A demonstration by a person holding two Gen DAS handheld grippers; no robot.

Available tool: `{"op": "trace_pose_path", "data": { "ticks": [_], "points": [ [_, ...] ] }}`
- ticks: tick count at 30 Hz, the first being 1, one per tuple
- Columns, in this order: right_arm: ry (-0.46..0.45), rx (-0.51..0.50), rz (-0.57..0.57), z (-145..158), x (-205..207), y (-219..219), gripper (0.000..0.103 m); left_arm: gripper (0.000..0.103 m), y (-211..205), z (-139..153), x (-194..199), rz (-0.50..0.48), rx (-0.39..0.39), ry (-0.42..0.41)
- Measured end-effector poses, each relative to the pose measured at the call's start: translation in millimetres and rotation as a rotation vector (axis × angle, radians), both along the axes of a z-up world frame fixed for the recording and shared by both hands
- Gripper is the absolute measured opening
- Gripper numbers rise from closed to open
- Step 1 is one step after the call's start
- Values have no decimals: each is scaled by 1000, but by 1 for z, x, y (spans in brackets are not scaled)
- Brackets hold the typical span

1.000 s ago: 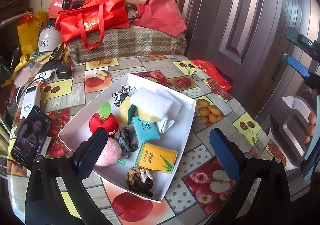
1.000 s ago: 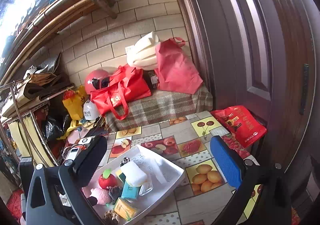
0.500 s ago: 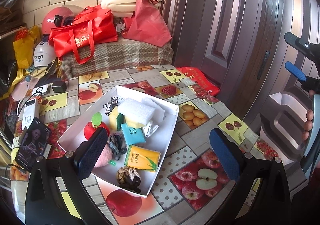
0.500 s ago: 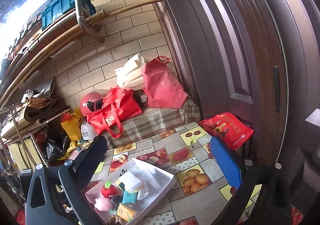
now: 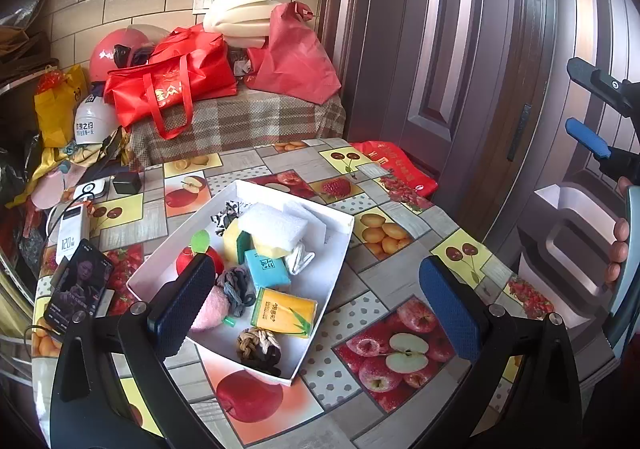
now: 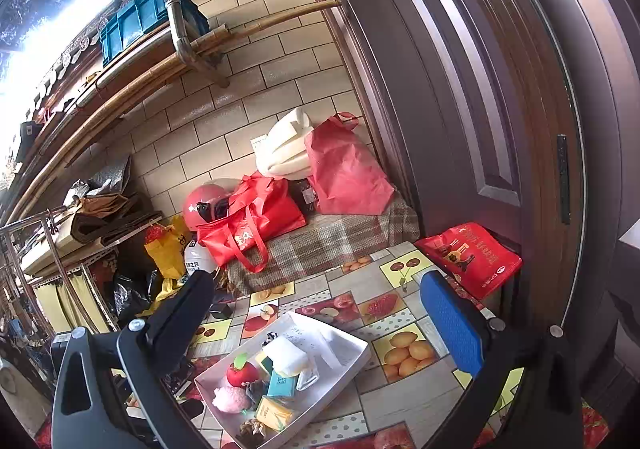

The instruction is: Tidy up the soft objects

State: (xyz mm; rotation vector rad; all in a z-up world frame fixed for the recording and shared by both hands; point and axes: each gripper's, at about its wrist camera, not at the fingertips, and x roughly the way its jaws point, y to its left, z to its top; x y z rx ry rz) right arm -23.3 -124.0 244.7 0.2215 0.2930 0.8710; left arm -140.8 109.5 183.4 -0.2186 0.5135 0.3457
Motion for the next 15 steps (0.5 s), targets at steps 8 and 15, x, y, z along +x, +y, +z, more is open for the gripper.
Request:
{"op": "trace_pose_path", "data": {
  "ticks": [8, 15],
  "points": [
    [2, 3, 12, 0, 0, -3, 103, 103, -4, 1, -4, 12, -2, 1],
    [3, 2, 15, 1, 0, -5, 103, 103, -4, 1, -5, 10, -2, 0]
  ]
}}
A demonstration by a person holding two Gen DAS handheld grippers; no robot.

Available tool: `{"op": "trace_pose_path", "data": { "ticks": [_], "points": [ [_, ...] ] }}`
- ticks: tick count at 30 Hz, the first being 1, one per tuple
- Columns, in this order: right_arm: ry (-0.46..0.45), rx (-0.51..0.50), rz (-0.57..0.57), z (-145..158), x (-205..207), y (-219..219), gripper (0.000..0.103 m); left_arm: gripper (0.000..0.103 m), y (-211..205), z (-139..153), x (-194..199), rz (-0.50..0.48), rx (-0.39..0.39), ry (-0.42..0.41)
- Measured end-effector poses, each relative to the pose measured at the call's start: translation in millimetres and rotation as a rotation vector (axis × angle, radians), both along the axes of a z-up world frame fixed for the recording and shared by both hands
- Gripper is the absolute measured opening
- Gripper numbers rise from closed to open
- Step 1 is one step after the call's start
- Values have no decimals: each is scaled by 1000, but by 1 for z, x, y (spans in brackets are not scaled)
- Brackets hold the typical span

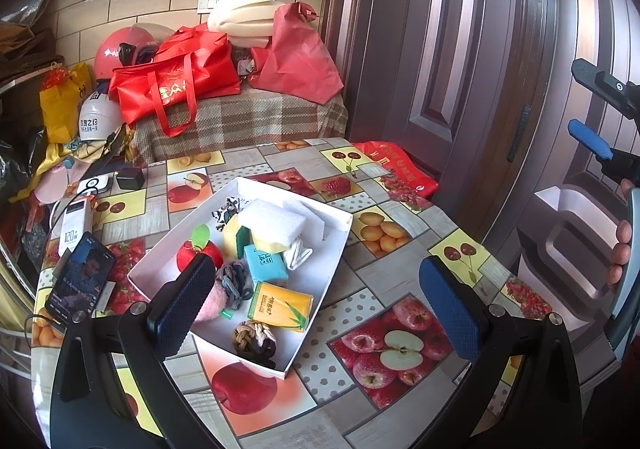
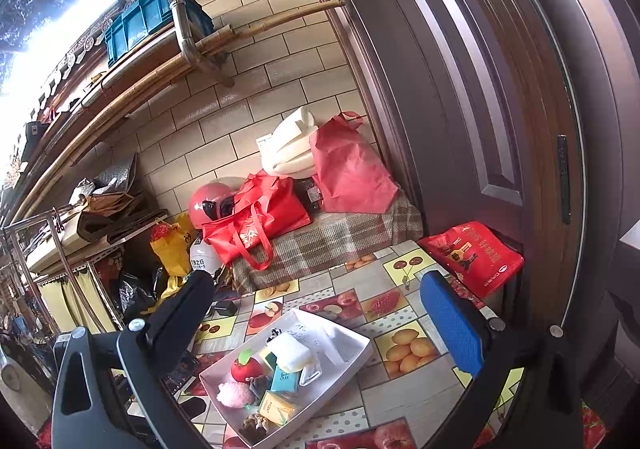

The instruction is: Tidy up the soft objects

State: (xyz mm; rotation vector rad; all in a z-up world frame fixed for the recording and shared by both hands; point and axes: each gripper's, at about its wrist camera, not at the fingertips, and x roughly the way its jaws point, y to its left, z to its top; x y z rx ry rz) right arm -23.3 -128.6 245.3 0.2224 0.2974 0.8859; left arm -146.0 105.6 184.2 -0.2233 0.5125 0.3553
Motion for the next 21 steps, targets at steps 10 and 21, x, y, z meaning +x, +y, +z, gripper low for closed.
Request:
{"op": "trace_pose_path", "data": {
  "ticks": [10, 21],
  "points": [
    [-23, 15, 0, 6, -4, -13, 103, 103, -10, 9, 0, 17, 36, 0],
    [-67, 5, -11, 18, -6, -22, 103, 103, -24, 61, 0, 166, 87, 1]
  ]
}}
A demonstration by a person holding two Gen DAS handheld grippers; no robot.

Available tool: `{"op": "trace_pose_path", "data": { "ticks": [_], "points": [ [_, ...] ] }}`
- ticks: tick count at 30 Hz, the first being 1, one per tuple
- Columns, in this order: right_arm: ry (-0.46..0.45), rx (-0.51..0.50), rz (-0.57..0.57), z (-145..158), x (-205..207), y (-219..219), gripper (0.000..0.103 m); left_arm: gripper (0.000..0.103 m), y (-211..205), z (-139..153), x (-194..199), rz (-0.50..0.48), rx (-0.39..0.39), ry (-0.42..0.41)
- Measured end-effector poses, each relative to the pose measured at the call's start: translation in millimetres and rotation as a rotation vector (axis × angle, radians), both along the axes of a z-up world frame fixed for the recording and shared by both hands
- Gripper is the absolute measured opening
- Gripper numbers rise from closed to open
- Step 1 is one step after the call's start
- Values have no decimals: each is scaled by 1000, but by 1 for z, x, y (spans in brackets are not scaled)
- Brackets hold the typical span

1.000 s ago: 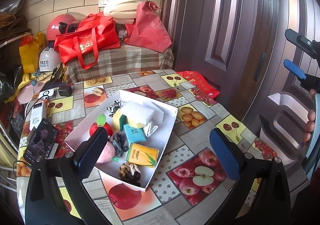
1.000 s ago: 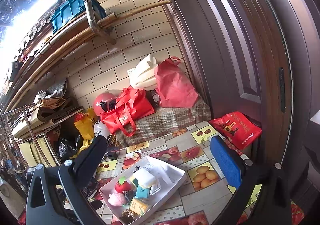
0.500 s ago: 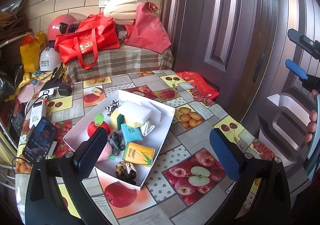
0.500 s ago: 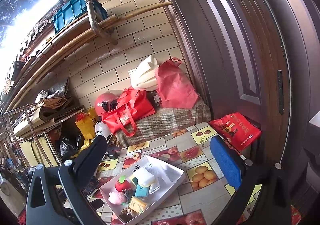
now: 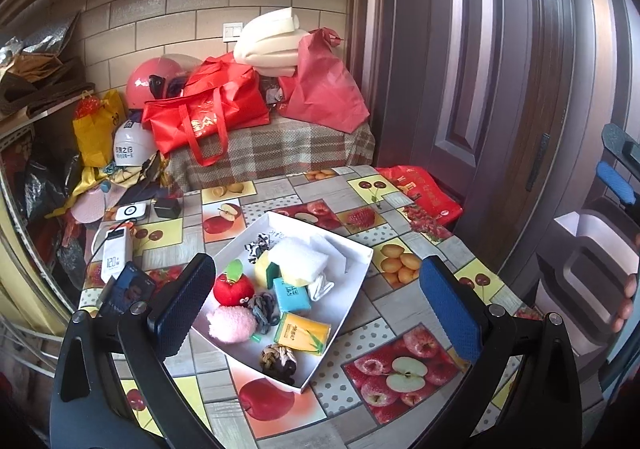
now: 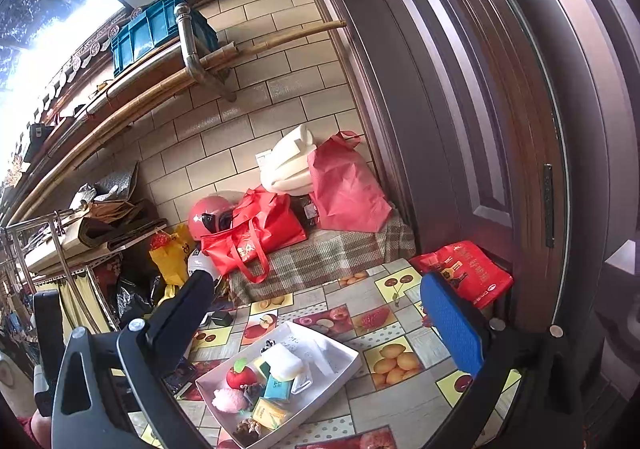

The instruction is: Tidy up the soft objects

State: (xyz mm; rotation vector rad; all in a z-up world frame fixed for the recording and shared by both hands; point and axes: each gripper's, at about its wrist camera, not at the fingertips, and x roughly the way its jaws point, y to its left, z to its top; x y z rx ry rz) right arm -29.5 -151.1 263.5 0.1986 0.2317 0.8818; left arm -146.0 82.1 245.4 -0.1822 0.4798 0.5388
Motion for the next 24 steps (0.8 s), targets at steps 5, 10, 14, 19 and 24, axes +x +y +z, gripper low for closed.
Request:
{"op": "trace_pose_path", "data": {
  "ticks": [5, 10, 14, 19, 24],
  "points": [
    [-35, -27, -27, 4, -4, -1, 103, 103, 1, 1, -11, 158, -31, 7],
    [-15, -55, -98, 6, -2, -2, 103, 103, -5, 1, -9, 212, -1, 57],
    [-6, -51, -142, 2, 0, -4, 103, 103, -6, -4, -7, 230, -28, 98],
    [48, -43, -106, -6, 8, -5, 103, 103, -6, -9, -4, 261, -54, 140],
    [44, -32, -84, -7, 3, -6, 103, 103, -11, -11, -1, 268, -20, 166]
  ]
}}
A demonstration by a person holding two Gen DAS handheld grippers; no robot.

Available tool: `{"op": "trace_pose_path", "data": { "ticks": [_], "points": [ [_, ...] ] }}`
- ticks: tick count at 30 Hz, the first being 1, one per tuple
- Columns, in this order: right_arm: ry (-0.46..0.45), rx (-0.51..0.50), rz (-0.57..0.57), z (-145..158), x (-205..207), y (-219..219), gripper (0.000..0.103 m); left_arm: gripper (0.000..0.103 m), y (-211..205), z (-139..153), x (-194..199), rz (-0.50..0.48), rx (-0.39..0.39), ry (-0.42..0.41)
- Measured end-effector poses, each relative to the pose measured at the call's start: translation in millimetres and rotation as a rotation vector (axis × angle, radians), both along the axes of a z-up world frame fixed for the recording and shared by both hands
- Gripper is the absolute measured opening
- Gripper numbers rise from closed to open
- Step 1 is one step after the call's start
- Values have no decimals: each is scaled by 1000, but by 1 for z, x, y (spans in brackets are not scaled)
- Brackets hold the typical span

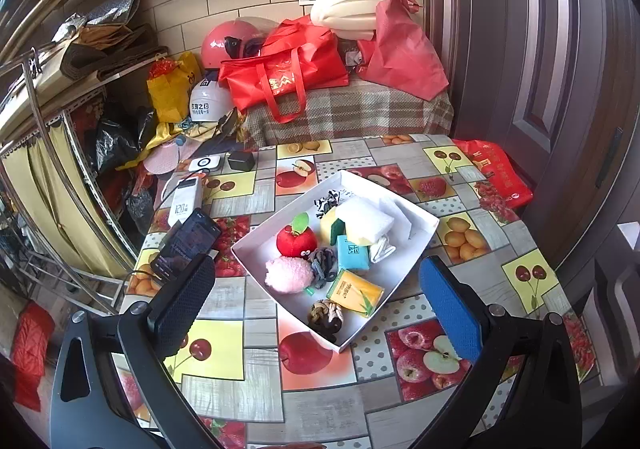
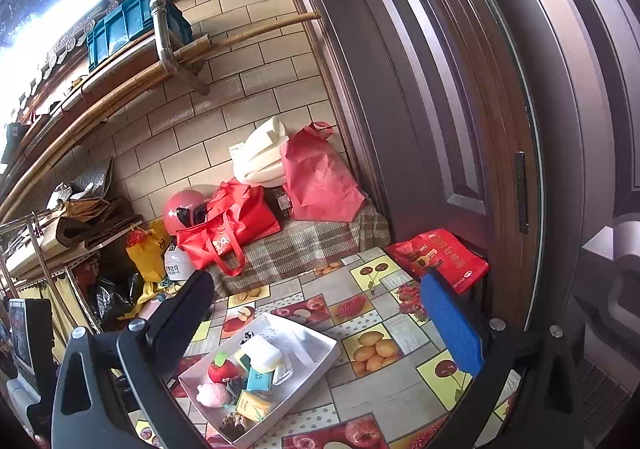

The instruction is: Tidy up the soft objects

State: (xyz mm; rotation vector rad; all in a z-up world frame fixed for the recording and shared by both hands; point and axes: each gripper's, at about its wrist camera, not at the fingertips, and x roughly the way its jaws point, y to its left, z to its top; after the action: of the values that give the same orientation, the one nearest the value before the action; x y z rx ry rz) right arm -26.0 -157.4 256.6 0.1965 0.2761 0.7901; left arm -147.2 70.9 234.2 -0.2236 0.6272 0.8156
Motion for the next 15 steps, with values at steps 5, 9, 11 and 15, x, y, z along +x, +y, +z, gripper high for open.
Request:
{"op": "trace_pose_path", "data": {
  "ticks": [5, 9, 11, 15],
  "points": [
    [-19, -6, 20, 3, -4, 2, 103, 103, 1, -3, 2, -6, -17, 13],
    [-19, -9, 26, 3, -3, 3, 103, 103, 0, -5, 3, -7, -27, 21],
    [-19, -8, 29, 3, -3, 4, 103, 103, 1, -7, 4, -13, -38, 24],
    [-25, -15, 35, 2, -4, 6, 103, 103, 4, -10, 5, -15, -61, 29]
  ]
}}
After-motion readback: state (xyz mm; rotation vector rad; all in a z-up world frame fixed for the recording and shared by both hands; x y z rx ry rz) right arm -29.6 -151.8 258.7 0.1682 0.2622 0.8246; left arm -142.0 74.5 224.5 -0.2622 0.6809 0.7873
